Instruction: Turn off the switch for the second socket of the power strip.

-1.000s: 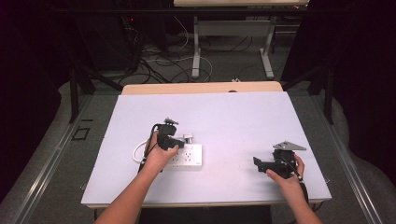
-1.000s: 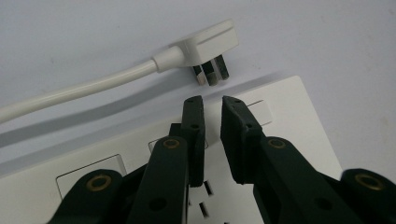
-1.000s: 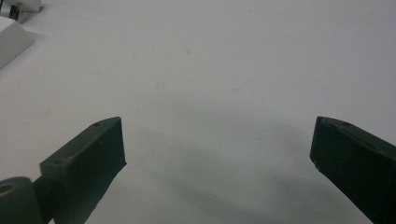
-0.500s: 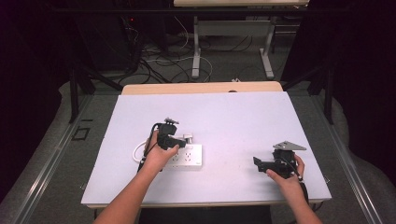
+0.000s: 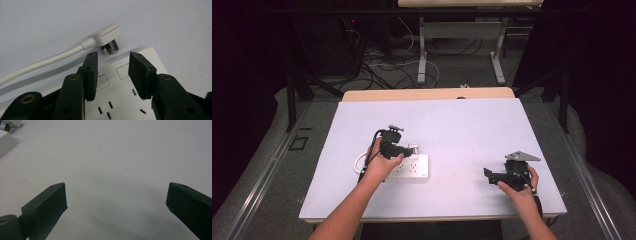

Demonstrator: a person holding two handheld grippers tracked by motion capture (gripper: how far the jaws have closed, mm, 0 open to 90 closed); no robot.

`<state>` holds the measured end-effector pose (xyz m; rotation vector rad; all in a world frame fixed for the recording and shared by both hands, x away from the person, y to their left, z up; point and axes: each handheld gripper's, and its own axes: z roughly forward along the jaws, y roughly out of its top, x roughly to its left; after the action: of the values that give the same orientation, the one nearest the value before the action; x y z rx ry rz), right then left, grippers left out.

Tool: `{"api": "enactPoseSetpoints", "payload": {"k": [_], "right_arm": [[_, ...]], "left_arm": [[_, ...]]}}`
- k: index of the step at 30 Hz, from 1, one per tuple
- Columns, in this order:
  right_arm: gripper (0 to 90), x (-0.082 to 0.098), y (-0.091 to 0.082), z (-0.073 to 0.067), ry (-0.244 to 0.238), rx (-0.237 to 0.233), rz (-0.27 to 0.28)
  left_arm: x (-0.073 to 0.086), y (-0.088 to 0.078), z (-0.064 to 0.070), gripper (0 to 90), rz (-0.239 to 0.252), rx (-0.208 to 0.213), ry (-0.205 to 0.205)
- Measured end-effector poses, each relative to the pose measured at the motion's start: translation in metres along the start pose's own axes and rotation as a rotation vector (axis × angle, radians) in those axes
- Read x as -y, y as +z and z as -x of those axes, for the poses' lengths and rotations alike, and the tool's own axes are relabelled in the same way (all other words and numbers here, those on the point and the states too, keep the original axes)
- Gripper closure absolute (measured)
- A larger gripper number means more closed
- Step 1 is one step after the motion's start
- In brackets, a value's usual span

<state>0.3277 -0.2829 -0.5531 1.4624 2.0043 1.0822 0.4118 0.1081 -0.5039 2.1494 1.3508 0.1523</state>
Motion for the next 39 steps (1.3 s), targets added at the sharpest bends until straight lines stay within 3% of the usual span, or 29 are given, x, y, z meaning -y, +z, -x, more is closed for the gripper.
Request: {"api": "enactPoseSetpoints", "payload": {"k": [8,12,19,25,39], "right_arm": [[2.9,0.000,0.000,0.000,0.001,0.003,0.002],[2.9,0.000,-0.001,0.000,0.003,0.000,0.005],[2.9,0.000,-0.001,0.000,0.003,0.001,0.005],[2.9,0.000,-0.001,0.000,0.003,0.002,0.004],[3.0,0.000,-0.001,0.000,0.003,0.006,0.004]], "left_arm": [[-0.002,-0.004,0.001,52.0,0.038,-0.014,0.015],[-0.003,-0.006,0.001,44.8,0.069,-0.032,0.063],[-0.003,-0.008,0.000,34.9,0.109,-0.038,0.086],[-0.004,-0.010,-0.002,28.2,0.136,-0.055,0.160],[-0.002,-0.010,0.003,24.0,0.180,-0.013,0.216]]}}
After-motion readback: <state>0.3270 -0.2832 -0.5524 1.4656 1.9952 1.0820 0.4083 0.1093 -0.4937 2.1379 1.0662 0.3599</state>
